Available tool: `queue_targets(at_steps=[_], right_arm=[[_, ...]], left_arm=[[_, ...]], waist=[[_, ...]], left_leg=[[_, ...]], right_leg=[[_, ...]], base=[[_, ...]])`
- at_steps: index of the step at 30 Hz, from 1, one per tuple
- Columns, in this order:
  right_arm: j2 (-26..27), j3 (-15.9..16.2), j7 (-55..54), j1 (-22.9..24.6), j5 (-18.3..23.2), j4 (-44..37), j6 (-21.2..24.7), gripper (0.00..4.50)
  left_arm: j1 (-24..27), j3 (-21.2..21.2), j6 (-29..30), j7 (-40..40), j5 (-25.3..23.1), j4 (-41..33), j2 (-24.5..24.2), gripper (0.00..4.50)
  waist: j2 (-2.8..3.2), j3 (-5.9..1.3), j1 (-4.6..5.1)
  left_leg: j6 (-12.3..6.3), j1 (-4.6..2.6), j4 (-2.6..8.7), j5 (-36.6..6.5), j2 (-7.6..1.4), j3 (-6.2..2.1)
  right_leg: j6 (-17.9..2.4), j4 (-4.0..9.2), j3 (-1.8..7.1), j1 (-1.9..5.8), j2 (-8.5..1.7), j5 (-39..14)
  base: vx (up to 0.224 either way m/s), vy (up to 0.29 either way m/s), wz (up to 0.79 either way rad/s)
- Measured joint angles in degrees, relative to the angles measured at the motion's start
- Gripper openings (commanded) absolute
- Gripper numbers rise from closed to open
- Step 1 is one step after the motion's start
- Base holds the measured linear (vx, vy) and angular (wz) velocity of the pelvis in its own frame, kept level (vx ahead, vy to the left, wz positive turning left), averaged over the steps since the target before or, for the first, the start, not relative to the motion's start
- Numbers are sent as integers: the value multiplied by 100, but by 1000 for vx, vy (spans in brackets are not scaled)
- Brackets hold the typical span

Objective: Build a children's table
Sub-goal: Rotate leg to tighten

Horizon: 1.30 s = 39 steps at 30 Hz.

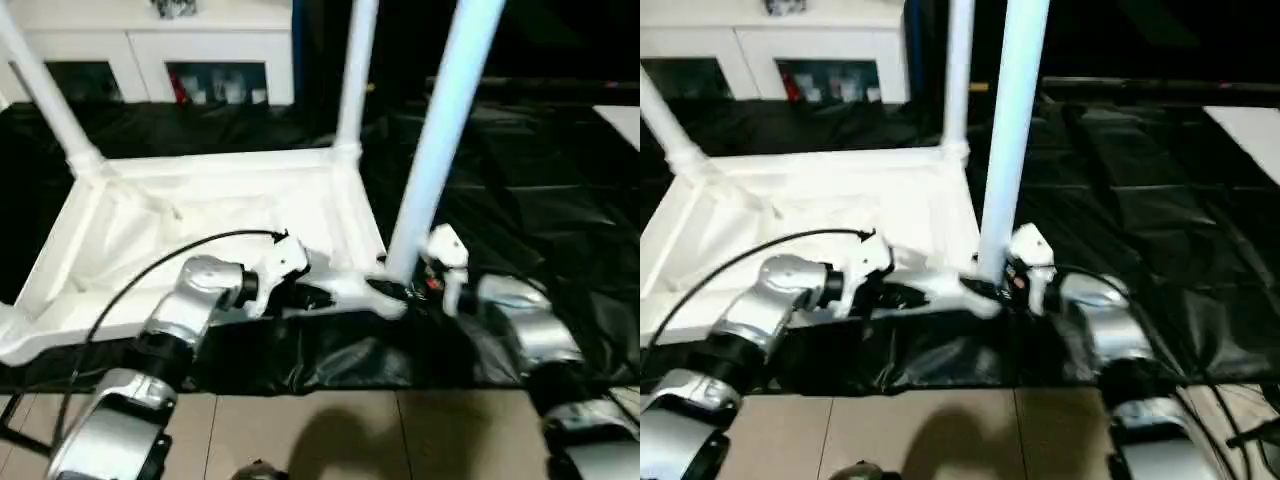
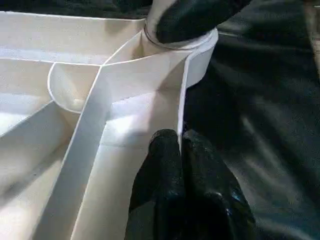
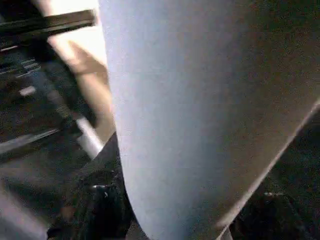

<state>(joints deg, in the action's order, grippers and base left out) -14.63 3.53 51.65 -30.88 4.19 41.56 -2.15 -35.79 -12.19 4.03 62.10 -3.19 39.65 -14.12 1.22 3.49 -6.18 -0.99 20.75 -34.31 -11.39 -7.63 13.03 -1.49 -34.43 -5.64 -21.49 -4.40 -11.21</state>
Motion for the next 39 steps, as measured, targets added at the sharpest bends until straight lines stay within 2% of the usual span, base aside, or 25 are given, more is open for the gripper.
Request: queue_targets(at_steps=[3, 8, 9, 14, 17, 20, 22, 28, 33, 39], right_arm=[[371, -192, -1344, -441, -121, 611, 185, 198], [639, -430, -2573, -803, -165, 1128, 174, 198], [662, -465, -2643, -818, -166, 1162, 142, 254], [711, -485, -2618, -818, -264, 1162, 11, 288], [699, -484, -2341, -815, -255, 1162, -109, 320], [576, -436, -1846, -704, -249, 1070, -275, 320], [326, -299, -1045, -451, -170, 797, -476, 320], [-44, -116, 357, -159, 48, 394, -586, 320], [-369, 80, 1350, 47, 232, 10, -438, 284], [-634, 266, 2079, 180, 298, -341, -277, 236]], left_arm=[[-230, 68, 260, -758, -135, 294, 345, 0], [-403, 136, 417, -1473, -162, 534, 794, 0], [-424, 136, 417, -1505, -166, 558, 815, 0], [-431, 158, 337, -1479, -186, 557, 795, 0], [-430, 152, 284, -1295, -185, 531, 681, 0], [-417, 110, 179, -1056, -159, 495, 558, 0], [-301, 95, 63, -585, -74, 315, 342, 0], [-183, 33, -41, 249, 94, 149, 24, 0], [-124, -44, -59, 781, 190, 94, -142, 0], [-75, -142, -63, 1245, 252, -2, -310, 0]], waist=[[1, 5, 120], [12, 9, 162], [11, 9, 161], [7, 7, 130], [8, 7, 124], [8, 7, 122], [8, 7, 110], [8, 7, 58], [7, 7, -25], [7, 7, -62]], left_leg=[[1, -25, -6, -1, 0, -4], [1, -24, -12, -1, 1, -2], [-1, -24, -11, -2, 0, -1], [-7, -23, 5, -7, 0, -2], [-3, -21, 19, -5, 0, -2], [-2, -3, 22, -5, 0, -2], [-3, 32, 24, -5, -2, -3], [-31, 71, 16, 11, -3, -4], [-6, 72, 7, -4, -3, -4], [-6, 71, 5, -4, -3, -4]], right_leg=[[13, 27, 0, 30, 0, -8], [12, 55, 1, 38, -2, -7], [9, 54, 2, 38, -2, -5], [-29, 31, 1, 23, -2, 21], [-29, 16, -2, 6, -2, 21], [-28, 2, -2, -18, -2, 20], [-26, 0, -6, -51, -1, 19], [-28, -5, -12, -81, -1, 19], [-30, -4, -9, -74, -2, 21], [-30, -5, -8, -69, -2, 20]], base=[[0, 0, 0], [0, 0, 0], [0, 0, 0], [0, 0, 0], [0, 0, 0], [0, 0, 0], [0, 0, 0], [0, 0, 0], [0, 0, 0], [0, 0, 0]])
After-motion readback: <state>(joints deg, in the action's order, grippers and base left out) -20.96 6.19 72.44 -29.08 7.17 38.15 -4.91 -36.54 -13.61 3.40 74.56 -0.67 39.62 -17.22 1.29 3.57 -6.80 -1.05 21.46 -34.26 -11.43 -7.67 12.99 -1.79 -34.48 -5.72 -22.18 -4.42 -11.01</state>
